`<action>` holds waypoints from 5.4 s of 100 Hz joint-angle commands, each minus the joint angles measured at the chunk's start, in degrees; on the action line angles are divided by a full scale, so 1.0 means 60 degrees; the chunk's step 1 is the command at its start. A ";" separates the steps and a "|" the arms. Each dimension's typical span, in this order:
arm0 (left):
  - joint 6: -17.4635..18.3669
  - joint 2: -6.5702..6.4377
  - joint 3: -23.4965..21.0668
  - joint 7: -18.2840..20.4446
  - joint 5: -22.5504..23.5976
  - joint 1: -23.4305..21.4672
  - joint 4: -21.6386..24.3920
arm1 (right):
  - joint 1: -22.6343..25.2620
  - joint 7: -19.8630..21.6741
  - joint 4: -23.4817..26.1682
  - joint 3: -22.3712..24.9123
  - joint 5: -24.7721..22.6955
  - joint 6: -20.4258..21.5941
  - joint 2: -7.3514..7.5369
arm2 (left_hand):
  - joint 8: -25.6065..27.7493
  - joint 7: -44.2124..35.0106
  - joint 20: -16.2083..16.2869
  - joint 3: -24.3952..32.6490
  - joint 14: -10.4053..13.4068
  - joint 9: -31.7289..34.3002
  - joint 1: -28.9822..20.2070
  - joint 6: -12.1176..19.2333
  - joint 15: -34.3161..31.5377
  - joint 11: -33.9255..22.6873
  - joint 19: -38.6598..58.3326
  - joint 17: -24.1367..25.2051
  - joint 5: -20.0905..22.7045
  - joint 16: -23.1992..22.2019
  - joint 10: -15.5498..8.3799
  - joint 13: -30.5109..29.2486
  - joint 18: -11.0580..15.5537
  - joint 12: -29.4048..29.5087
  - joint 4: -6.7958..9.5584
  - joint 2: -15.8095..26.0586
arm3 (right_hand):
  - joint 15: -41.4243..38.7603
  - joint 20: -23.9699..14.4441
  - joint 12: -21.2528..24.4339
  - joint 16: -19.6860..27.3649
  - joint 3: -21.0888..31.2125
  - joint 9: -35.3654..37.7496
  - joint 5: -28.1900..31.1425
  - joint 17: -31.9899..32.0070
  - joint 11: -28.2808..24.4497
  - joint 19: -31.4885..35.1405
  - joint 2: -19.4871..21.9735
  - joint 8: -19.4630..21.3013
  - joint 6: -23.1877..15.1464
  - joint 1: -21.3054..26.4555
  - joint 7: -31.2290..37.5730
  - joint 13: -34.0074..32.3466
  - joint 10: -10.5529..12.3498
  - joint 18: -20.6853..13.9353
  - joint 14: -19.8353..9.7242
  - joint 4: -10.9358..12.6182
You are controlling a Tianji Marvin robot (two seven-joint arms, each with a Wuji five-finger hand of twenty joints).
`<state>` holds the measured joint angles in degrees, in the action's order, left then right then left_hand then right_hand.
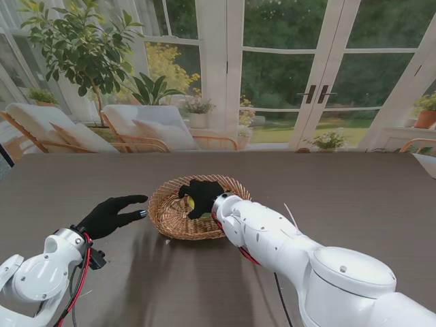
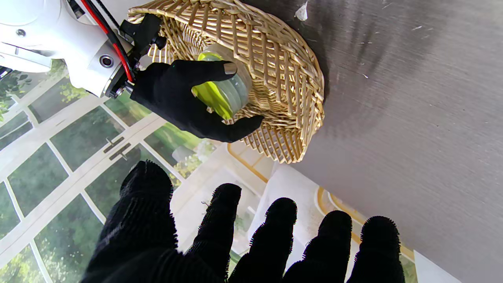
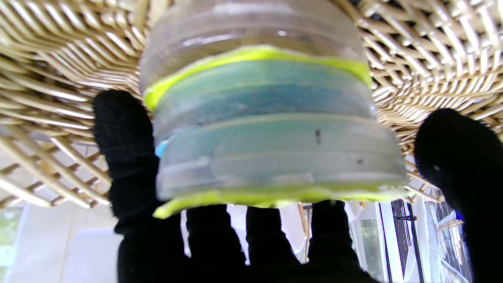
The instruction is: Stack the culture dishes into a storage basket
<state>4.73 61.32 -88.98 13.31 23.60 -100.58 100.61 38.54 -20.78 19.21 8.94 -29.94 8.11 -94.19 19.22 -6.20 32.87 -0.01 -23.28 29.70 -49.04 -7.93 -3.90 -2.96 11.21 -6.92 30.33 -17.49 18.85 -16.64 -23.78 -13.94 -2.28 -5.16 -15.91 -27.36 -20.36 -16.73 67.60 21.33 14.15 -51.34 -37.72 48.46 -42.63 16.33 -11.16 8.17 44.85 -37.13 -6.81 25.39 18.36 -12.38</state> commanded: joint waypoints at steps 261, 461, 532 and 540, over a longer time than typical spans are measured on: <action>0.0184 -0.0024 0.0012 0.0311 -0.0062 -0.0007 0.0032 | -0.0020 -0.0657 -0.0301 0.0111 -0.0020 -0.0084 -0.0117 | 0.0035 -0.0031 0.0128 -0.0165 -0.0085 0.0168 -0.0249 -0.0006 -0.0083 -0.0033 0.0002 -0.0010 0.0156 -0.0121 0.0035 -0.0254 -0.0283 -0.0094 0.0276 0.0391 | 0.0240 0.0479 0.0250 0.0494 -0.2471 -0.0619 -0.0806 0.5779 0.0005 -0.0910 0.2574 0.0173 0.0435 -0.0250 -0.0031 0.0900 0.0259 -0.0127 -0.0645 0.0836; 0.0236 -0.0034 0.0068 0.0336 -0.0041 0.0039 0.0032 | -0.0238 -0.1112 0.0353 0.0599 -0.0167 -0.0288 0.0267 | 0.0036 -0.0029 0.0130 -0.0167 -0.0102 0.0167 -0.0241 -0.0008 -0.0082 -0.0032 0.0007 -0.0020 0.0156 -0.0123 0.0041 -0.0251 -0.0287 -0.0095 0.0276 0.0400 | 0.0342 0.0606 0.0258 0.0486 -0.2561 -0.0316 -0.0600 0.5712 0.0133 -0.0851 0.2672 0.0139 0.0424 -0.0243 -0.0008 0.0687 0.0251 -0.0024 -0.0454 0.0874; 0.0716 0.0017 0.0126 -0.0075 0.0157 0.0107 -0.0177 | 0.2010 -0.0277 0.6820 0.4036 -0.1178 -0.1379 0.3334 | 0.0027 -0.0023 0.0117 -0.0160 -0.0048 0.0172 -0.0244 -0.0089 -0.0063 -0.0034 -0.0026 0.0051 0.0163 -0.0112 0.0011 -0.0199 -0.0278 -0.0094 0.0274 0.0350 | 0.0012 0.0712 0.0281 0.0367 -0.1678 0.1848 0.1656 0.5108 0.0323 -0.0395 0.1871 0.0340 0.0231 -0.0057 0.0380 -0.0594 0.0523 -0.0307 -0.0732 0.0778; 0.0753 0.0024 0.0153 -0.0126 0.0184 0.0118 -0.0204 | 0.2493 -0.0144 0.7513 0.4591 -0.1294 -0.1372 0.3598 | 0.0024 -0.0018 0.0113 -0.0162 -0.0058 0.0183 -0.0243 -0.0091 -0.0059 -0.0038 -0.0033 0.0063 0.0153 -0.0109 -0.0013 -0.0190 -0.0286 -0.0096 0.0273 0.0342 | -0.0008 0.0714 0.0284 0.0342 -0.1612 0.1992 0.1808 0.5028 0.0362 -0.0296 0.1805 0.0334 0.0309 -0.0019 0.0367 -0.0702 0.0525 -0.0348 -0.0744 0.0776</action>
<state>9.07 61.17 -88.18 11.83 24.56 -99.86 99.57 51.28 -22.69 62.08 35.15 -37.10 -0.09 -74.20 19.21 -6.21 32.87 -0.01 -23.27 30.22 -49.04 -8.17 -3.91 -2.99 11.21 -6.93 30.34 -17.56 18.86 -16.67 -23.80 -14.04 -2.28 -5.15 -15.56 -24.44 -19.61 -14.26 57.20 32.36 23.88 -50.02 -36.29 44.46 -30.26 17.78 -9.01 7.76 46.68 -39.74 -4.37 24.61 14.72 -8.86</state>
